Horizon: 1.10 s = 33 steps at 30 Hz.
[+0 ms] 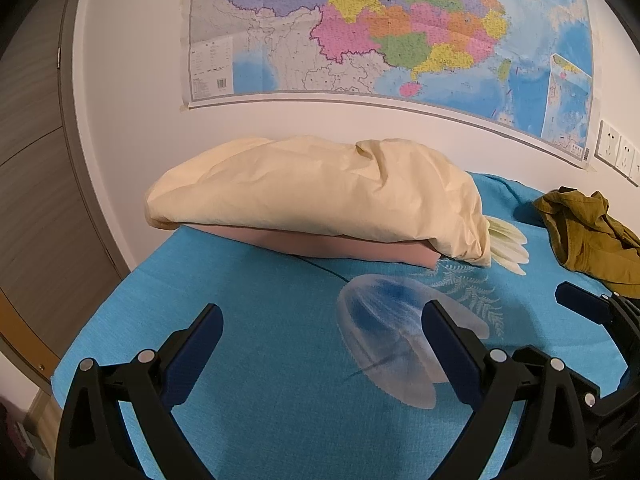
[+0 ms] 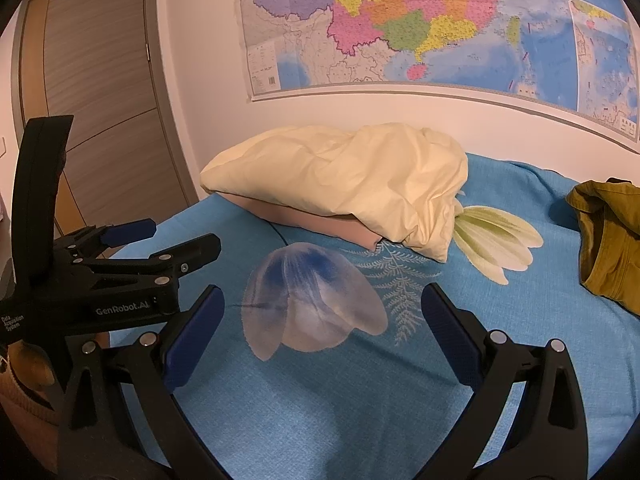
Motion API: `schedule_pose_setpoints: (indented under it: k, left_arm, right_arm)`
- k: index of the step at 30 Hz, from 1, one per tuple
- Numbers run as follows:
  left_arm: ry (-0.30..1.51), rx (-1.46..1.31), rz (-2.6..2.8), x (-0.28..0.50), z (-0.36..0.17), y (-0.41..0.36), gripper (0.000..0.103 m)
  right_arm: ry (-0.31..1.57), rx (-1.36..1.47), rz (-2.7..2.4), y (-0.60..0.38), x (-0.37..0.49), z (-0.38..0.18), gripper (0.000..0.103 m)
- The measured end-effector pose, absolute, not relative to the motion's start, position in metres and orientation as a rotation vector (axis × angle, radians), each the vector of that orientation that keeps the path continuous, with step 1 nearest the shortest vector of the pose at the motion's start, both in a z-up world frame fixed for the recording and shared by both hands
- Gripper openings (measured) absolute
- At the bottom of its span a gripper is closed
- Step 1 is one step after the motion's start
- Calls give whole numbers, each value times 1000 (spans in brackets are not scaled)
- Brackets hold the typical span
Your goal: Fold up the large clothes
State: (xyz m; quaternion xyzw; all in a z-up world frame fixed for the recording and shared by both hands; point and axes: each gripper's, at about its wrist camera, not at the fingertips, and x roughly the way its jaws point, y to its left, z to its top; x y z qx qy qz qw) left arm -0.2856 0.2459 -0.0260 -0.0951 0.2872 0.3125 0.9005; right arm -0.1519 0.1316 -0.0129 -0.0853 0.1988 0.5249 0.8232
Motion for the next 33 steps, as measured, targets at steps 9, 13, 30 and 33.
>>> schedule_pose_setpoints:
  k: [9, 13, 30, 33]
  left_arm:
    - [600, -197, 644, -284, -26, 247, 96]
    - [600, -196, 645, -284, -26, 247, 96]
    - [599, -194, 645, -283, -26, 246, 96]
    - [600, -191, 647, -283, -26, 246, 96]
  right_arm:
    - [424, -179, 1117, 132, -151, -13, 97]
    - [427, -179, 1117, 132, -151, -13, 97]
    - [421, -173, 1113, 132, -151, -13, 97]
    - [424, -174, 1112, 133, -150, -14, 97]
